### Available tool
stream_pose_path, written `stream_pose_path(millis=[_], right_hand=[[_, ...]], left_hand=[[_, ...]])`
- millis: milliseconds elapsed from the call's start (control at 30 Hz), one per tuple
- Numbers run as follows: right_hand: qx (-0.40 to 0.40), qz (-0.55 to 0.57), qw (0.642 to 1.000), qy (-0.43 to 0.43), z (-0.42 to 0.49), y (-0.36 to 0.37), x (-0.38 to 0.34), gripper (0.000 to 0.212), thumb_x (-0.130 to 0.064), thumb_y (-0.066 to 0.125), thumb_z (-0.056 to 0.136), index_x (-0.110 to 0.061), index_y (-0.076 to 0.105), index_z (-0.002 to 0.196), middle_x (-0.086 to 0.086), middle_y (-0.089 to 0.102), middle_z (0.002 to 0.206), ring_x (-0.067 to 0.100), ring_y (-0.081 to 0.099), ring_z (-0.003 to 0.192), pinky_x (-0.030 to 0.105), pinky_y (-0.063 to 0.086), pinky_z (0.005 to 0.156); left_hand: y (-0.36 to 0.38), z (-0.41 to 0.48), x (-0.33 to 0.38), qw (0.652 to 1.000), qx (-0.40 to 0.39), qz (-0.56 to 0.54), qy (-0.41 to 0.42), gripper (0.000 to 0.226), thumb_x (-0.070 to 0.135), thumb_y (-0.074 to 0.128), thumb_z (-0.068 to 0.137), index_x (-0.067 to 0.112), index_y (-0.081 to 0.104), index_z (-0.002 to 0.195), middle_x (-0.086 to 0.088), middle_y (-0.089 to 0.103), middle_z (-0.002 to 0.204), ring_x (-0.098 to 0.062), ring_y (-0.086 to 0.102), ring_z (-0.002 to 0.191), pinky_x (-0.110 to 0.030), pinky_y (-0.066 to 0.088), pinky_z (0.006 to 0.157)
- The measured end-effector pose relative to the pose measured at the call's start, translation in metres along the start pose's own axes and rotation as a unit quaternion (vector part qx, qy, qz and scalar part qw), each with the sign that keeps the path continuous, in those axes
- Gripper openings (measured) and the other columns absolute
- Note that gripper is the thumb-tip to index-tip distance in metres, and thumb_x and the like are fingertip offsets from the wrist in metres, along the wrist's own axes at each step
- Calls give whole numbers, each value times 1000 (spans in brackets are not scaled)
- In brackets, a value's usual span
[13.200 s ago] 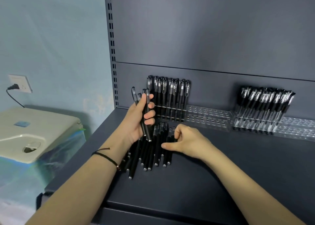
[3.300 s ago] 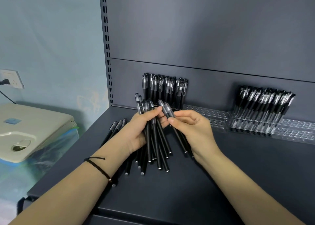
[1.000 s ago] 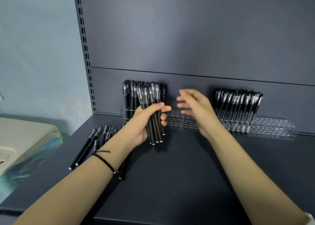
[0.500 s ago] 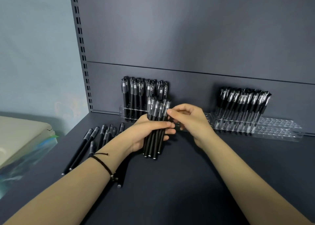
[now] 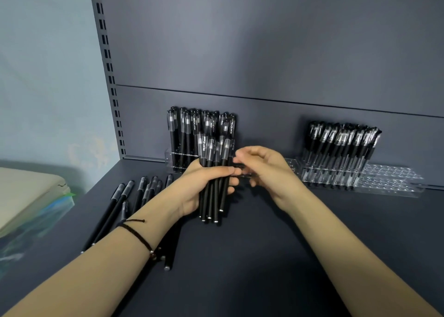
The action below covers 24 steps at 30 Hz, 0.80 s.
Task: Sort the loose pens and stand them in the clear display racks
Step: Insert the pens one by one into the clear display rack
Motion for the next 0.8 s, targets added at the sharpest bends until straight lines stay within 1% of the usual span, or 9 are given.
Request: stream_pose_path(millis=[133, 300, 367, 500, 567, 633, 667, 733, 800], right_hand=[[-5, -13, 1000, -11, 0, 7, 8, 6, -17, 67, 90, -17, 69, 95, -11, 68, 66, 2, 60, 62, 19, 38, 47], [9, 56, 998, 13, 5, 3, 11, 5, -17, 69, 88, -17, 74, 89, -1, 71, 78, 14, 60, 71, 28, 45, 64], [17, 67, 998, 12, 6, 1, 8, 8, -16, 68, 88, -15, 74, 93, 5, 73, 87, 17, 62, 77, 30, 47, 68], [111, 160, 981, -13, 23, -14, -19, 8, -11, 63, 92, -10, 66, 99, -1, 70, 78, 6, 62, 60, 16, 46, 49], [185, 123, 972, -73, 40, -25, -35, 11, -9, 60, 95, -8, 60, 105, 1, 66, 83, 5, 60, 59, 15, 46, 48], [226, 55, 963, -137, 54, -30, -47, 7, -9, 58, 96, -10, 58, 102, 0, 63, 83, 7, 59, 61, 16, 48, 51], [233, 28, 959, -159, 59, -29, -49, 4, -9, 58, 96, -13, 58, 97, -1, 63, 81, 8, 59, 62, 17, 48, 53], [239, -21, 953, -187, 67, -26, -46, 16, -10, 59, 95, -23, 58, 87, -3, 64, 78, 8, 60, 63, 20, 50, 58], [235, -64, 949, -199, 71, -21, -39, 15, -11, 60, 95, -24, 58, 86, -5, 64, 78, 7, 61, 64, 18, 52, 59]], left_hand=[[1, -1, 1, 1000, -14, 1, 5, 18, 0, 63, 87, 4, 69, 103, -12, 76, 89, -16, 73, 73, -24, 58, 60], [0, 0, 2, 999, -31, -10, 2, 21, -1, 62, 87, 3, 69, 107, -15, 75, 97, -23, 74, 84, -29, 61, 69], [0, 0, 3, 999, -27, -21, 5, 20, -2, 61, 88, 3, 68, 107, -16, 75, 98, -25, 74, 85, -31, 61, 71], [-5, 3, 5, 997, 32, -66, 17, 12, -1, 62, 89, 2, 66, 100, -18, 75, 94, -28, 74, 83, -32, 62, 68], [-7, 4, 6, 995, 63, -77, 25, 10, 3, 63, 90, 1, 67, 98, -17, 75, 91, -26, 75, 79, -31, 61, 66], [-10, 5, 8, 992, 90, -81, 38, 9, 5, 64, 90, 2, 67, 97, -14, 76, 87, -23, 75, 74, -29, 61, 64], [-11, 6, 9, 990, 103, -82, 47, 8, 6, 65, 89, 2, 68, 96, -13, 76, 84, -22, 74, 72, -29, 61, 63], [-15, 8, 10, 987, 124, -77, 65, 8, 6, 66, 88, 3, 68, 95, -11, 75, 81, -21, 74, 70, -28, 61, 62], [-18, 10, 10, 985, 138, -73, 74, 9, 6, 68, 87, 2, 69, 94, -10, 75, 83, -21, 74, 70, -28, 60, 62]])
Point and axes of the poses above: each hand's wrist, its own z-axis towards the middle knuckle, its own y-axis out of the palm, x = y × z, the point moved 1 cm from there along z, towards the middle knuckle
